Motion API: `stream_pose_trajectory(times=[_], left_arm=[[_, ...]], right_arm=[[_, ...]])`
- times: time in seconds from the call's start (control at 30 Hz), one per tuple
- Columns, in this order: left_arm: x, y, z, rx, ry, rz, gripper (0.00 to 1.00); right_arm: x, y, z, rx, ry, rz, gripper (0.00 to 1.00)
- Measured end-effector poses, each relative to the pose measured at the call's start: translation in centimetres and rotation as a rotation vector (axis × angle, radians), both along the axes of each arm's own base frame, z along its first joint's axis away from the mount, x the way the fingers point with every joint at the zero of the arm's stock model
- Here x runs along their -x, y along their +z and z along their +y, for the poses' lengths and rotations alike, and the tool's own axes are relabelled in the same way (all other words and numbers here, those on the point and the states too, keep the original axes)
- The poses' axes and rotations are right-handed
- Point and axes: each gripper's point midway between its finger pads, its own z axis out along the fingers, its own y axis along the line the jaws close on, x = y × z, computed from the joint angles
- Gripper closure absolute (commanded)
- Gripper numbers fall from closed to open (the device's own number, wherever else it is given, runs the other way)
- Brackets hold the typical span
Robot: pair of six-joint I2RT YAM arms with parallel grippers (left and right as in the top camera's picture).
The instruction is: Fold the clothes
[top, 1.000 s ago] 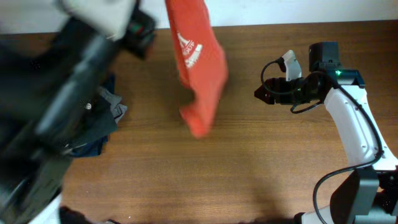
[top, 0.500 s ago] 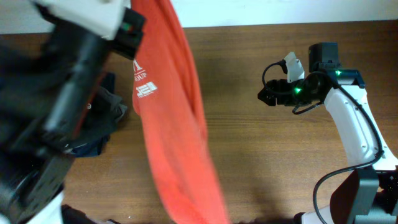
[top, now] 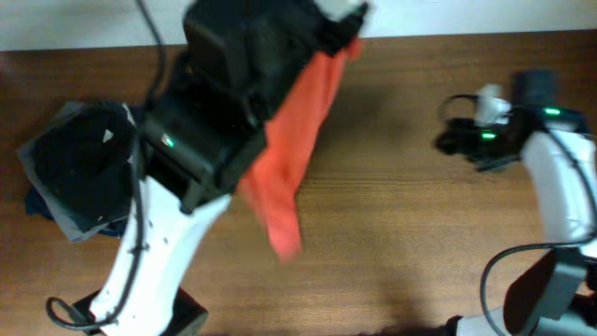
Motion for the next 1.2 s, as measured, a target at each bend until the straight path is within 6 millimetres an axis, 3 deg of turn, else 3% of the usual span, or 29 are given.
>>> stream_pose_trajectory(times=[0.13,0.2,0.27,0.37,0.47,0.57,0.63,0.7,0.83,0.9,1.03,1.1,1.2], left_arm=[[5.9,5.2,-4.5,0.146,-0.199,-0.163,1.0],[7.6,6.9,-5.2,0.196,-0.25,-0.216,1.0],[8.0,7.7,-5.1,0.219,-0.256,-0.241,1.0],[6.5,7.4,-4.5,0.22,-0.197,-0.231,1.0],[2.6,4.4,-4.2,0.157,-0.081,-0.159,0.99],[-2.7,-1.6,-3.5,0.008,0.06,-0.027,0.91],[-5.8,-5.9,-2.4,-0.097,0.142,0.071,0.8],[-8.8,-10.6,-0.6,-0.211,0.23,0.175,0.66],[-12.7,-17.5,4.6,-0.374,0.38,0.347,0.62],[-14.0,-18.9,7.4,-0.408,0.46,0.389,0.58],[-15.3,-19.0,11.9,-0.413,0.579,0.411,0.46],[-15.3,-19.6,13.0,-0.425,0.585,0.44,0.44],[-14.5,-21.9,12.7,-0.463,0.487,0.532,0.43]], right_arm=[[1.4,2.4,-6.4,-0.061,-0.173,-0.041,0.28],[2.0,3.6,-8.1,-0.082,-0.211,-0.07,0.28],[2.4,4.5,-8.9,-0.091,-0.224,-0.09,0.27],[2.3,5.6,-8.8,-0.096,-0.211,-0.119,0.27],[2.0,5.9,-8.3,-0.097,-0.181,-0.136,0.27],[1.8,6.0,-7.4,-0.1,-0.147,-0.137,0.27],[1.5,6.0,-6.7,-0.098,-0.121,-0.139,0.26],[1.3,6.0,-6.0,-0.098,-0.098,-0.138,0.26],[1.1,5.9,-5.2,-0.101,-0.072,-0.133,0.25],[1.1,5.9,-4.8,-0.101,-0.062,-0.132,0.25],[1.2,5.6,-4.3,-0.086,-0.046,-0.11,0.23],[1.4,5.3,-3.9,-0.063,-0.036,-0.085,0.23],[1.5,4.5,-3.5,-0.021,-0.033,-0.044,0.23]])
